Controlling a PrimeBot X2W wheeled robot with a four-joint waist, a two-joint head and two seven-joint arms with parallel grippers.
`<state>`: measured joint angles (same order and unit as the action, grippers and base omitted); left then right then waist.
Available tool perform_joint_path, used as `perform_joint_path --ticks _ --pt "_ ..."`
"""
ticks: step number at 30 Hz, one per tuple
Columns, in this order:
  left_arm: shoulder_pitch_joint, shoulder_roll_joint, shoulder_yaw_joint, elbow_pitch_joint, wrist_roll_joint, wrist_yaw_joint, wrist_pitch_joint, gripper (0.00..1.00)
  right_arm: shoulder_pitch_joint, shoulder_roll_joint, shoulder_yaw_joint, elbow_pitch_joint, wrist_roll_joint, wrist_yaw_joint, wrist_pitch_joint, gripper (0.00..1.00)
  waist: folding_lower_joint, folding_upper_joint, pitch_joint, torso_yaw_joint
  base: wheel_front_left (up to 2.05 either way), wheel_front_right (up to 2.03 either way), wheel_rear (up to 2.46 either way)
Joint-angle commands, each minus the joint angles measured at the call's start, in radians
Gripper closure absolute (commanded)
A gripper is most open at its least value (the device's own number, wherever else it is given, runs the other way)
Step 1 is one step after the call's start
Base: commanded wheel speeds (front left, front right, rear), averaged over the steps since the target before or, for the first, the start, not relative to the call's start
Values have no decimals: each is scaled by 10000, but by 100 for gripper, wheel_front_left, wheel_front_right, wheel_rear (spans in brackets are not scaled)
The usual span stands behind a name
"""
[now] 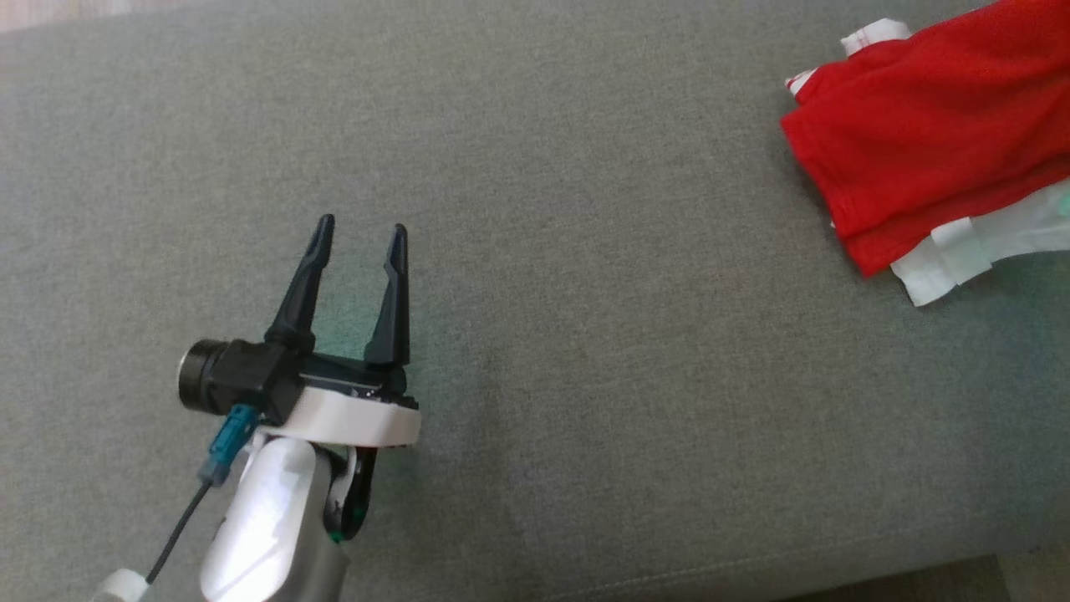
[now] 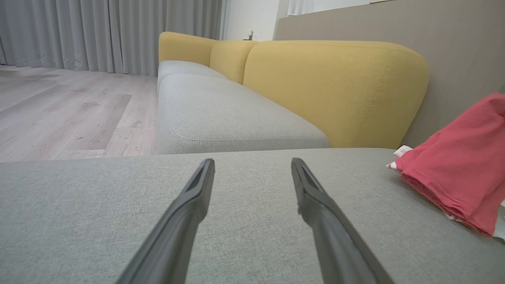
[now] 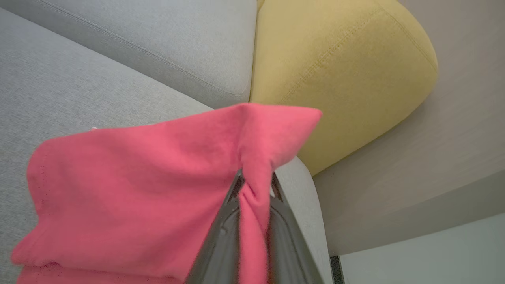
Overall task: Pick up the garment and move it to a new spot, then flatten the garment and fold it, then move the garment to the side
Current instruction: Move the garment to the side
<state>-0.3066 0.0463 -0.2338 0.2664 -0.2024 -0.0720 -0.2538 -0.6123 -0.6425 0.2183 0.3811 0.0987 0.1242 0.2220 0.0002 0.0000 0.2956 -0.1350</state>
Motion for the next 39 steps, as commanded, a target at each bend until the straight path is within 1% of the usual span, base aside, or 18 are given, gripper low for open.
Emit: perform_joint_path --ticks 1,6,11,12,13,16,19,22,25,29,32,35,39 --pt "-330 52 332 -272 78 -64 -80 0 -244 -429 -160 -132 61 65 -18 100 -2 0 104 13 0 0 0" --pt "-406 50 389 -229 114 -138 -80 0 -430 -445 -687 391 -78 65 -116 100 -2 0 293 110 0 0 0" --pt "-430 49 506 -194 177 -188 -80 0 -536 -290 -1070 894 -234 65 -170 100 -2 0 346 230 0 0 0" --pt "-425 49 522 -184 181 -200 -80 0 -517 -255 -1118 950 -305 65 -192 77 -2 0 330 258 0 0 0" --pt "-415 49 534 -169 182 -212 -80 0 -483 -182 -1177 997 -333 65 -214 0 -2 0 301 282 0 0 0" --pt "-377 48 543 -122 174 -235 -80 0 -408 -71 -1285 1053 -439 65 -236 0 -2 0 189 321 0 0 0" --pt "-247 46 560 -64 155 -238 -80 0 -362 150 -1618 1009 -760 65 -385 0 -2 0 -128 354 0 0 0" --pt "-32 44 603 -20 115 -211 -80 0 -240 506 -1541 780 -915 65 -517 0 -2 0 -646 367 0 0 0" --pt "250 43 662 -37 86 -147 -80 0 -174 981 -1300 319 -827 65 -666 0 -2 0 -1187 370 0 0 0" --pt "619 41 752 -136 31 -12 -80 0 48 1911 -958 -554 -423 65 -905 0 -2 0 -1836 434 0 0 0" --pt "878 41 851 -246 -35 106 -80 0 452 2720 -787 -1315 6 65 -1403 0 -2 0 -2215 529 0 0 0" --pt "1137 41 901 -339 -80 208 -80 0 1064 3680 -906 -1947 189 65 -2097 0 -2 0 -2502 677 0 0 0" --pt "1486 40 948 -412 -73 318 -80 0 2224 5079 -1307 -2289 221 65 -2751 0 -2 0 -2774 916 0 0 0"
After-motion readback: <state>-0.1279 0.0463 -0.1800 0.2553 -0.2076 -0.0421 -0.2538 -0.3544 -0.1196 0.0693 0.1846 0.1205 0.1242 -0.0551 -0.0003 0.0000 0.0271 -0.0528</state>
